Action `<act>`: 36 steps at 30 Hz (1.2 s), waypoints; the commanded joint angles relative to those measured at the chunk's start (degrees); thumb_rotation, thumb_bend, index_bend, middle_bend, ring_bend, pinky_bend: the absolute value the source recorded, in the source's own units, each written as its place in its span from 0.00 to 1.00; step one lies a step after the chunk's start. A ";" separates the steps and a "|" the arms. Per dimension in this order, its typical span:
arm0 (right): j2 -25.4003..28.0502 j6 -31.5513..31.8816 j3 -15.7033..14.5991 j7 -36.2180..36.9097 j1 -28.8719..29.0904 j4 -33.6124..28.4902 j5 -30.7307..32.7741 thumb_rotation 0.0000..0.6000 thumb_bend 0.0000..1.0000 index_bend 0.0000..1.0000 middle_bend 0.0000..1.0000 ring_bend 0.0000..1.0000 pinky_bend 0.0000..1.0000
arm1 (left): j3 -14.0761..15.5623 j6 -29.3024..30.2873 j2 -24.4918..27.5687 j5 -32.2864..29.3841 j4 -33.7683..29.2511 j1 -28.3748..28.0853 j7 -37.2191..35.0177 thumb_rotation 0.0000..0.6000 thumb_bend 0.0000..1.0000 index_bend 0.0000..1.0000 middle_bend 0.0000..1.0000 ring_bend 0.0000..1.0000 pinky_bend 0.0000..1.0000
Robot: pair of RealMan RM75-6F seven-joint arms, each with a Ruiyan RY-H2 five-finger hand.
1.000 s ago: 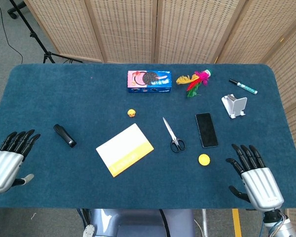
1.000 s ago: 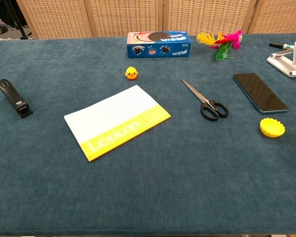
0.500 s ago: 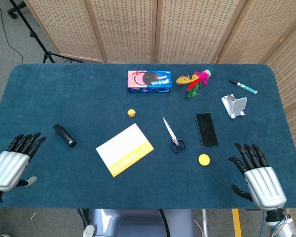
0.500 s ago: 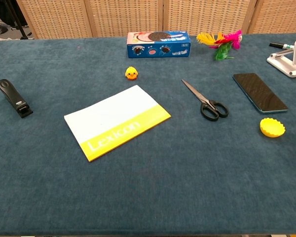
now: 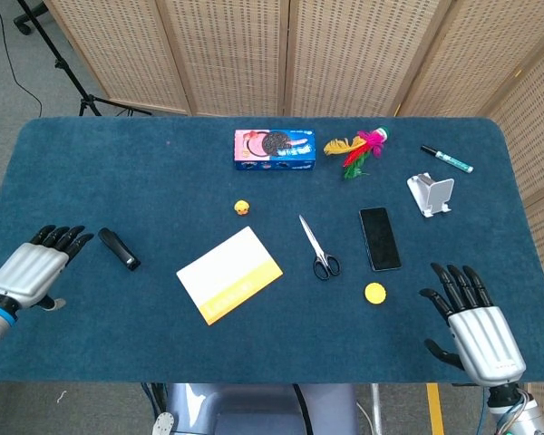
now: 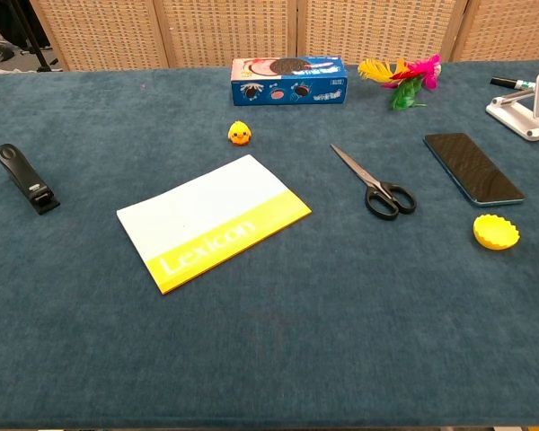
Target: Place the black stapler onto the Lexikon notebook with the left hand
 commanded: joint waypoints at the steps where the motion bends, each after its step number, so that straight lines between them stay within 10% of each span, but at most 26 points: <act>1: -0.13 0.07 0.20 0.22 0.08 0.41 0.31 1.00 0.21 0.26 0.06 0.00 0.02 | -0.40 -3.16 -2.02 -2.65 2.71 -3.10 2.46 1.00 0.14 0.00 0.00 0.00 0.00; 36: 0.32 4.00 1.02 0.17 -1.92 4.01 2.68 1.00 0.21 0.26 0.06 0.00 0.02 | 5.97 -9.83 -22.72 -6.37 27.20 -12.40 6.05 1.00 0.16 0.00 0.00 0.00 0.00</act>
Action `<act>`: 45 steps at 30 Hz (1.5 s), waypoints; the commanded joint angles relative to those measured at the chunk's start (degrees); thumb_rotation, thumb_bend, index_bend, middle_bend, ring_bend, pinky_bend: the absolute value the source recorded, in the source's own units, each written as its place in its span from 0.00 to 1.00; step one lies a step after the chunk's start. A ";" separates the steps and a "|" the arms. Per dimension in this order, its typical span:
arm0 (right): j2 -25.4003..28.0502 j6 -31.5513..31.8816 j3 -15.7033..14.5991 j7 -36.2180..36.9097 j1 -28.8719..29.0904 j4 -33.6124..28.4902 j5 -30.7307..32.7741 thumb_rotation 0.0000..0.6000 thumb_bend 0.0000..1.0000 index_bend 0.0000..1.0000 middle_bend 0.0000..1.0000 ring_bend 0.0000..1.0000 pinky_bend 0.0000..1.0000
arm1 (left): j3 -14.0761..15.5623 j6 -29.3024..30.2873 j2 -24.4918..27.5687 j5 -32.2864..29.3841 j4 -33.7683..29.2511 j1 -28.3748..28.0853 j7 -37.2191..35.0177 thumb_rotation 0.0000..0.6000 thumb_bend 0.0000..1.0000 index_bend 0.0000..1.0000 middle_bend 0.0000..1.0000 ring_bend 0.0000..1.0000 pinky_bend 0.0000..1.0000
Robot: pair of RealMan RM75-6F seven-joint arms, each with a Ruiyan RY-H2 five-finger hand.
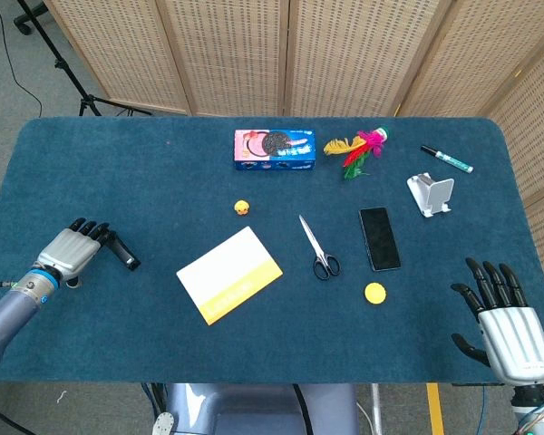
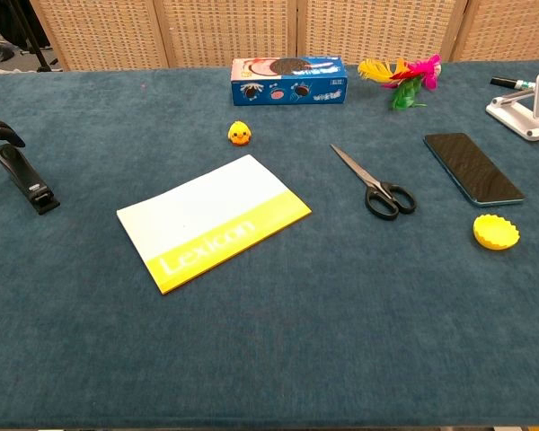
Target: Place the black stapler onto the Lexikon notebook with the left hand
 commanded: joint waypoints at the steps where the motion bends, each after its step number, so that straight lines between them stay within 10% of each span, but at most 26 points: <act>1: -0.12 -0.12 0.14 0.01 0.09 0.17 0.31 1.00 0.21 0.26 0.06 0.00 0.02 | 0.01 0.45 -1.60 0.41 1.62 -0.33 -0.61 1.00 0.16 0.00 0.00 0.00 0.00; 45: -2.33 0.42 1.24 0.95 0.94 2.31 0.56 1.00 0.21 0.26 0.06 0.00 0.02 | 1.16 2.55 -9.02 0.83 9.03 -1.56 -4.20 1.00 0.36 0.27 0.05 0.00 0.00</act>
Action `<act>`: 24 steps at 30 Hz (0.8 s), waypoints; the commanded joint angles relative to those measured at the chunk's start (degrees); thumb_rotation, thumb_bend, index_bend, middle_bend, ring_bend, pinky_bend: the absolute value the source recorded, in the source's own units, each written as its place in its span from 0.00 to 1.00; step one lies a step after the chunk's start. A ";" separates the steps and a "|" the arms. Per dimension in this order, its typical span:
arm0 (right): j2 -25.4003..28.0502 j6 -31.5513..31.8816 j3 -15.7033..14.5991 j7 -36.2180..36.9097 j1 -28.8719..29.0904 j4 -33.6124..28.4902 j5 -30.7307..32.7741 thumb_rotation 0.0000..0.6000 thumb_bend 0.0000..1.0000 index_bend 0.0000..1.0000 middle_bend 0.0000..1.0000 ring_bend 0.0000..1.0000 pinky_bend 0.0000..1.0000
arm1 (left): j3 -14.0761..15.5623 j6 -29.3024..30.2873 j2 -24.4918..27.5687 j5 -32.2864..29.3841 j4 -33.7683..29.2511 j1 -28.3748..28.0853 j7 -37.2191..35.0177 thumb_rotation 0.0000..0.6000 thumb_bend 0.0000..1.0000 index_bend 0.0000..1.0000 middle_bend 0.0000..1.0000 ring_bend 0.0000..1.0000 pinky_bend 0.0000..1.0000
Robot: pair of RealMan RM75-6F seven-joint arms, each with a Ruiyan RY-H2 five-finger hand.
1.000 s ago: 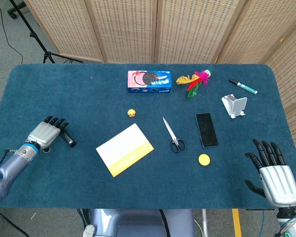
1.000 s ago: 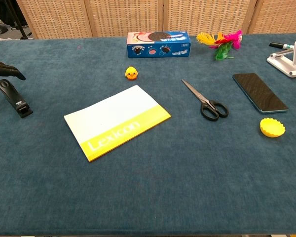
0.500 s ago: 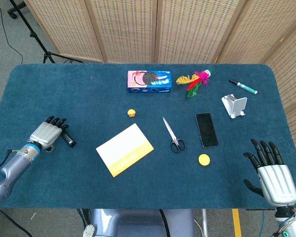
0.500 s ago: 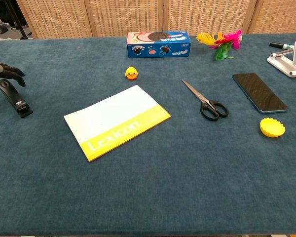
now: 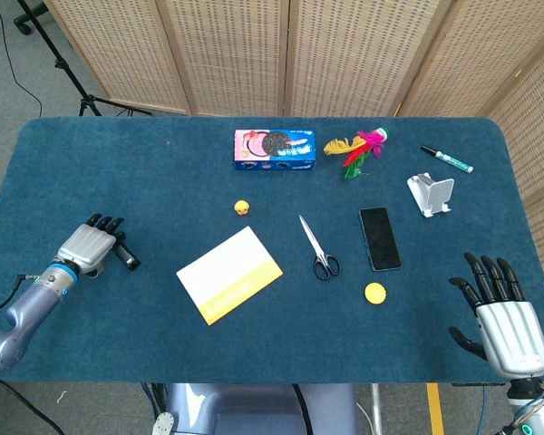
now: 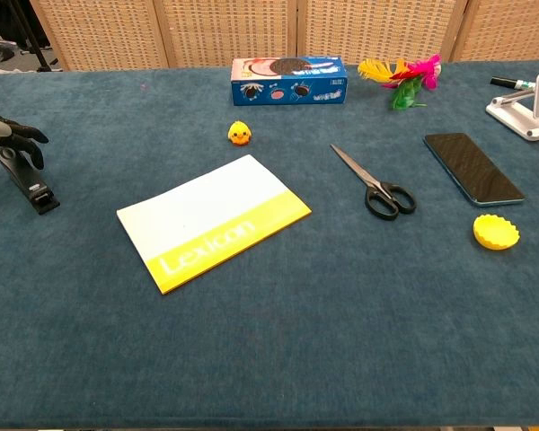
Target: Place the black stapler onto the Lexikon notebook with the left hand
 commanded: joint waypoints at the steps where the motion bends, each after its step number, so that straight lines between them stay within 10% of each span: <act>1: -0.03 0.17 0.03 0.09 -0.04 0.03 -0.12 1.00 0.21 0.26 0.06 0.00 0.02 | -0.05 0.48 -0.66 0.24 0.72 0.27 -0.42 1.00 0.37 0.28 0.06 0.00 0.00; 24: -0.36 1.17 0.12 0.57 -0.22 0.18 -1.40 1.00 0.21 0.26 0.06 0.00 0.02 | -1.05 6.57 -4.88 5.81 5.85 3.55 -5.08 1.00 0.44 0.51 0.25 0.08 0.18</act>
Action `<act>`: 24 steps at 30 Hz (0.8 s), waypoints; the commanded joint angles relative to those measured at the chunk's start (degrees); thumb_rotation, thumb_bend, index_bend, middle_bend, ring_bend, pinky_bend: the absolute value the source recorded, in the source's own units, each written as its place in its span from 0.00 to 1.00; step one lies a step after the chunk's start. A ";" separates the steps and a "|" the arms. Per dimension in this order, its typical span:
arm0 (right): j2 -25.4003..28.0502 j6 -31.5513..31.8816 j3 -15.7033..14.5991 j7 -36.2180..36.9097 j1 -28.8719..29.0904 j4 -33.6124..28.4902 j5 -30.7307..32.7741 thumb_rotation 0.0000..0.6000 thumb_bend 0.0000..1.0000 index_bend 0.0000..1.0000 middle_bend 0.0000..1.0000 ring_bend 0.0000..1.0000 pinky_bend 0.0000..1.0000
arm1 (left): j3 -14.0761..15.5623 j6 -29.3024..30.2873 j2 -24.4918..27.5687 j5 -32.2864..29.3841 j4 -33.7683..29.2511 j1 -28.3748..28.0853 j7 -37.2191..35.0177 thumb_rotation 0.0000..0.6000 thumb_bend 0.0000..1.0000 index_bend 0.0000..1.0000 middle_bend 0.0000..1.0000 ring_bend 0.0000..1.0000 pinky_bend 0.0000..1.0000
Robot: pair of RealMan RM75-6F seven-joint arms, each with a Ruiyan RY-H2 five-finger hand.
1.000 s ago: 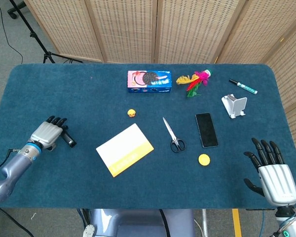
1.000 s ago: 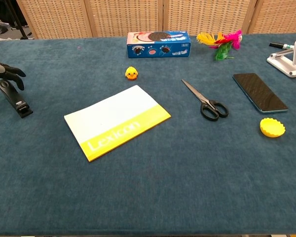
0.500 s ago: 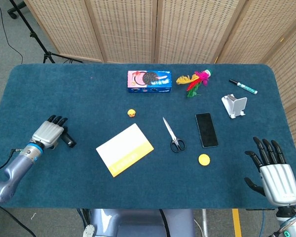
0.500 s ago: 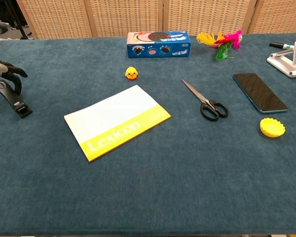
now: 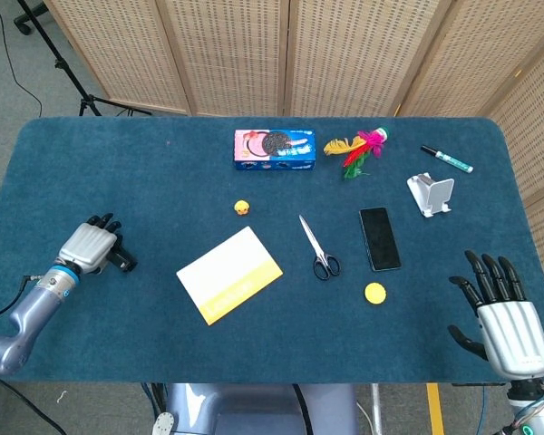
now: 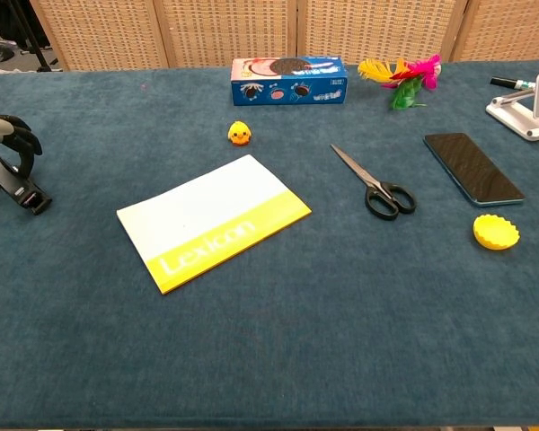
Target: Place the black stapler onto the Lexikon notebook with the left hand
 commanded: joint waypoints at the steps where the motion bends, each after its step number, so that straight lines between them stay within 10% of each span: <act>1: -0.08 0.06 -0.01 0.01 0.00 0.05 -0.21 1.00 0.21 0.26 0.06 0.00 0.02 | -0.36 1.31 -0.90 1.33 1.38 0.77 -1.23 1.00 0.44 0.52 0.26 0.09 0.19; 24: 0.04 -0.04 0.15 0.61 0.09 -0.01 -0.07 1.00 0.21 0.26 0.06 0.00 0.02 | -4.59 6.67 4.58 4.39 -9.64 -0.18 1.71 1.00 0.46 0.56 0.29 0.12 0.21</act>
